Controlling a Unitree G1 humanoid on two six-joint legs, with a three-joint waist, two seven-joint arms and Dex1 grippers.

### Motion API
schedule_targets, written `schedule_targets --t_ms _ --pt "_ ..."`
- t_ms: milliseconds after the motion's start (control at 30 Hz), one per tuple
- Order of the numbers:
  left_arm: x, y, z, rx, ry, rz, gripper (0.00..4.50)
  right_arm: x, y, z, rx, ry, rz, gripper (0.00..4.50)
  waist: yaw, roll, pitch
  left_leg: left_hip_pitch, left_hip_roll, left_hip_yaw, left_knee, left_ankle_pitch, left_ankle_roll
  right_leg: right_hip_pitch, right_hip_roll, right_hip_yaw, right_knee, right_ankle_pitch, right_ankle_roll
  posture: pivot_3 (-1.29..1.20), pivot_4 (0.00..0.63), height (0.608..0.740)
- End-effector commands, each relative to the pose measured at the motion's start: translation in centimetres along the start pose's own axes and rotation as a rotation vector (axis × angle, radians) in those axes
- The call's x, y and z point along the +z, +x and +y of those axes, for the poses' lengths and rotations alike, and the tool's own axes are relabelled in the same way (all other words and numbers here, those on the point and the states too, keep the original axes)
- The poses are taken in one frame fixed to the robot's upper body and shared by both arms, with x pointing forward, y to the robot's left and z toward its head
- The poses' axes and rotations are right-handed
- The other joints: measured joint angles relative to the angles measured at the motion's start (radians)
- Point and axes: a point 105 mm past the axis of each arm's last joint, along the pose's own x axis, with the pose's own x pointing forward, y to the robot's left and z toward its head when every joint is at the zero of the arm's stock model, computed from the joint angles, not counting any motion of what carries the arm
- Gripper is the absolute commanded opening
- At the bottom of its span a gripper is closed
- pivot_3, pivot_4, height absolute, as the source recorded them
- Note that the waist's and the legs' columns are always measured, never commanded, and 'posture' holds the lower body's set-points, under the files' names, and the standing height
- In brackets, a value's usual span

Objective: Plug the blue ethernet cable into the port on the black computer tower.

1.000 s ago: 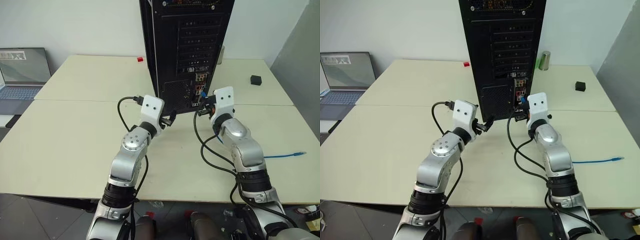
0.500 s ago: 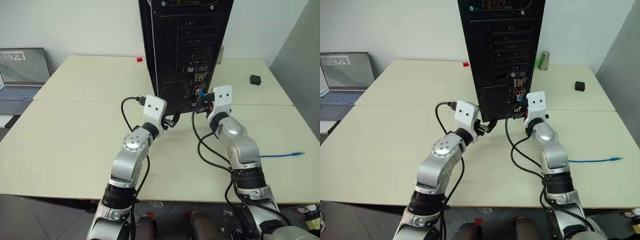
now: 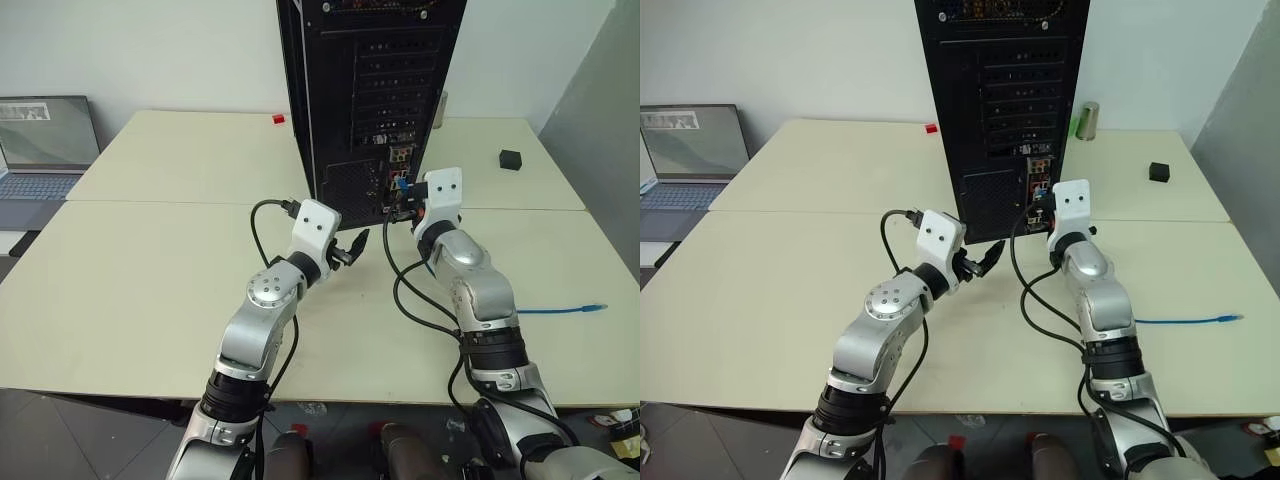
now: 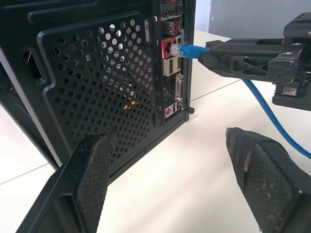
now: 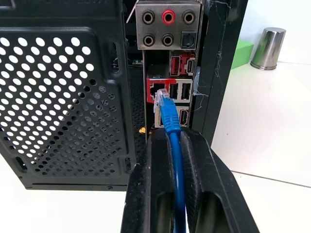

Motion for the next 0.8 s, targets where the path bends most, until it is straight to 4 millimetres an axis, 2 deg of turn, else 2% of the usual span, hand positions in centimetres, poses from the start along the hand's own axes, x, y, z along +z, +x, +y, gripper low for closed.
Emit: schedule_targets --t_ms 33,433,800 --pt "1.7 -0.1 -0.4 -0.015 0.019 -0.062 3.83 2.2 0.3 -0.1 -0.004 -0.002 -0.082 0.0 0.0 0.0 0.0 0.0 0.0 0.0 0.0 0.0 0.0 0.0 0.0 0.0 0.0 0.0 0.0 0.0 0.15 0.74" --pt "3.4 -0.3 0.1 -0.015 -0.002 -0.156 3.83 2.5 0.5 0.3 0.007 0.013 -0.089 0.0 -0.004 0.0 0.0 0.0 0.001 0.0 0.0 0.0 0.0 0.0 0.0 0.001 0.0 0.0 0.0 0.0 0.15 0.74" --pt "2.5 -0.7 -0.1 -0.054 0.053 -0.142 3.83 2.9 0.4 1.0 0.033 0.009 -0.099 0.0 -0.005 0.0 0.0 0.0 0.001 0.001 0.0 0.0 0.0 0.0 0.0 0.001 0.0 0.0 0.0 0.0 0.15 0.74"
